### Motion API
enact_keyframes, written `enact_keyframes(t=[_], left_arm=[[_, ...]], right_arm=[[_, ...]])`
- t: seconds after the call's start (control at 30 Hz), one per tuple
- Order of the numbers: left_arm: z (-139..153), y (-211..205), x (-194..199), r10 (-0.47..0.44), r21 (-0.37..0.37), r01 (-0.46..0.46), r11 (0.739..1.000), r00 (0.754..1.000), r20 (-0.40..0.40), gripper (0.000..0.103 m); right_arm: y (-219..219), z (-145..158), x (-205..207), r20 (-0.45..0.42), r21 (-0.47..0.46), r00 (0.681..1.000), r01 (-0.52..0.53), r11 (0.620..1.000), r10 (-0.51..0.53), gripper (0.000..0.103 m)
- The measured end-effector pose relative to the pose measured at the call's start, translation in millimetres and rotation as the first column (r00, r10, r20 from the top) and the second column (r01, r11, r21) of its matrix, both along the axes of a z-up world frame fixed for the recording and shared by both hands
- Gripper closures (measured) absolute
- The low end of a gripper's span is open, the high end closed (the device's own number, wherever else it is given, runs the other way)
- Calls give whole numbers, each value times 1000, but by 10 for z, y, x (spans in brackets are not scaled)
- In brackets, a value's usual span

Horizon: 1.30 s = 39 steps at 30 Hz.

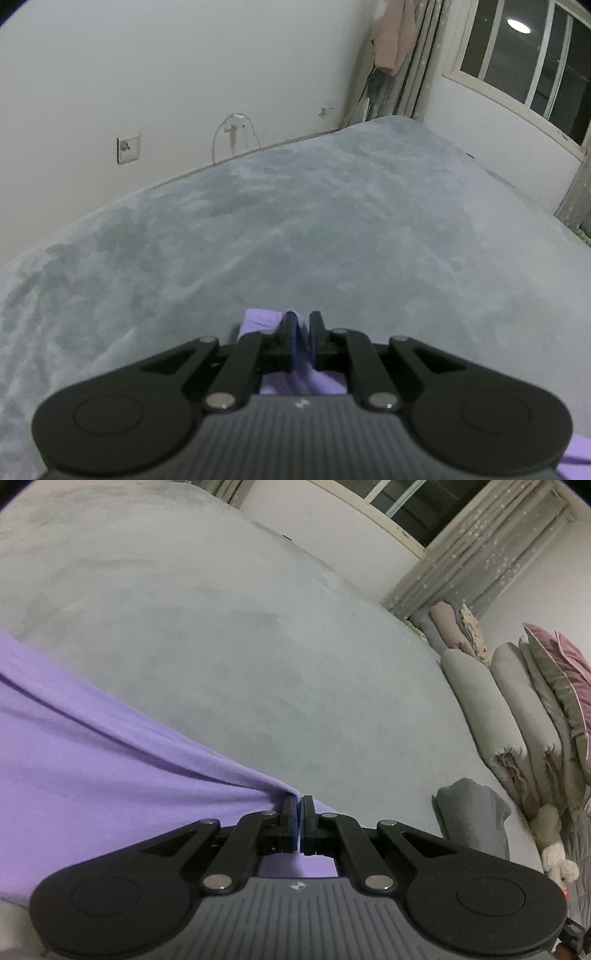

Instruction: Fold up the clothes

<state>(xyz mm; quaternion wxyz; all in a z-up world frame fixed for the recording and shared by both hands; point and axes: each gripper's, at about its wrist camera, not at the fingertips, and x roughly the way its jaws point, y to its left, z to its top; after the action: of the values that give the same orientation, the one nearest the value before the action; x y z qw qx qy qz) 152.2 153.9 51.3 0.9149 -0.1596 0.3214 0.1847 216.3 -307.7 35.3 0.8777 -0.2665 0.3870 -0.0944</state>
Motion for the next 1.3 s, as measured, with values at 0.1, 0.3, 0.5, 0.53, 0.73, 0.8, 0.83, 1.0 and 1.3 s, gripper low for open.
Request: enact_keyframes(t=[0.1,0.3,0.5,0.53,0.73,0.8,0.83,1.0,1.3], left_arm=[[13,-34,-43,-22,43,22,999,1000,0,71],[139,-167,-105,-19,178,16,984,1000,16,38],[158,-160,-206,-24,175,22,984,1000,5,38],[154,-162,-227,-26,173,25,985,1000,4,38],[60,-202,-307,-56,156,58,986,998,-17,37],[48,-205,-317,-64,149,66,987,998,-19,37],[48,-203,-330,-65,143,67,987,998,-20,37],[35,-162,-456,-52,126,56,990,998,-35,36],[-9,-107,-664,-62,157,72,985,996,-66,34]], right_arm=[[-5,-38,-13,-9,22,1000,8,1000,-8,103],[-20,-68,-57,17,44,999,46,998,-46,102],[-13,-67,-40,30,36,996,79,996,-80,101],[0,-65,-37,32,25,996,80,996,-81,101],[33,-52,-22,49,-42,993,107,993,-105,72],[6,-42,-20,56,-61,993,110,992,-107,60],[-4,-36,-20,60,-70,992,114,991,-110,57],[-51,29,-7,69,-83,989,133,988,-128,35],[-143,87,30,-1,-192,993,117,974,-120,16]])
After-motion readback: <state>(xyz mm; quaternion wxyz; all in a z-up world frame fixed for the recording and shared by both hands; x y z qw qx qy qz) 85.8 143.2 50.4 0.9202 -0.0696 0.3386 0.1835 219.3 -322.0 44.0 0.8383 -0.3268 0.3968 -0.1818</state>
